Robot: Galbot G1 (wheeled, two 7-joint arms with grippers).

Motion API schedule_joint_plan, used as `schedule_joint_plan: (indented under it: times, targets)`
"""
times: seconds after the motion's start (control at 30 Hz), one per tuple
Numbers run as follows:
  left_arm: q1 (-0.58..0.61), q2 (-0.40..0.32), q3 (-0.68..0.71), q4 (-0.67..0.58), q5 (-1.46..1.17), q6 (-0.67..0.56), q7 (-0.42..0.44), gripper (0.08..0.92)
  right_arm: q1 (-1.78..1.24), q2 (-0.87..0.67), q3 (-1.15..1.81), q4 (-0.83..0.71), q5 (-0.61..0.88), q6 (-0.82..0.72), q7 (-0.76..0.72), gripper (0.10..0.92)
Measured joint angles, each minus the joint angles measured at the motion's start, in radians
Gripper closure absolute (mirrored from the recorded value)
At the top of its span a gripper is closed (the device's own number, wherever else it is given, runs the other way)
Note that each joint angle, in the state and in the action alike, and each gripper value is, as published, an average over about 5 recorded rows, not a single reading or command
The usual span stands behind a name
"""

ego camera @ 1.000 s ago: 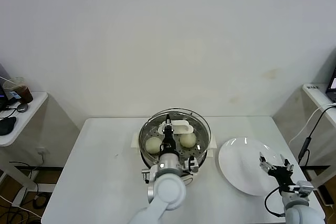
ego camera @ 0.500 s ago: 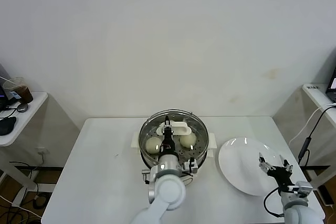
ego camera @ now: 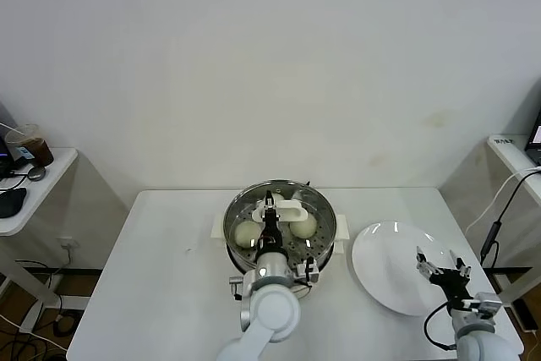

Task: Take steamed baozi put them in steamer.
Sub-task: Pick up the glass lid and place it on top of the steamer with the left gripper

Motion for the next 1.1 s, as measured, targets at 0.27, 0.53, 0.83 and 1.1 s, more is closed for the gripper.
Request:
schedule_joint_plan:
  times: [0.27,0.53,0.83,1.1]
  targets:
    - [0.003,-0.004,-0.011,0.013,-0.014,-0.001,-0.020,0.834,0.000,0.002,0.000,-0.001,-0.002,0.003,0.000,0.203]
    - [0.013,-0.006,-0.013,0.018,-0.025,-0.001,-0.049,0.834,-0.002,0.004,0.000,0.001,-0.002,0.005,0.000,0.203]
    - [0.031,0.004,-0.016,0.013,-0.027,-0.011,-0.076,0.752,-0.003,0.004,0.001,0.003,-0.001,0.005,-0.002,0.203]
    - [0.053,0.027,-0.010,-0.027,-0.022,-0.021,-0.073,0.528,0.000,0.008,0.000,0.004,-0.002,0.003,-0.002,0.203]
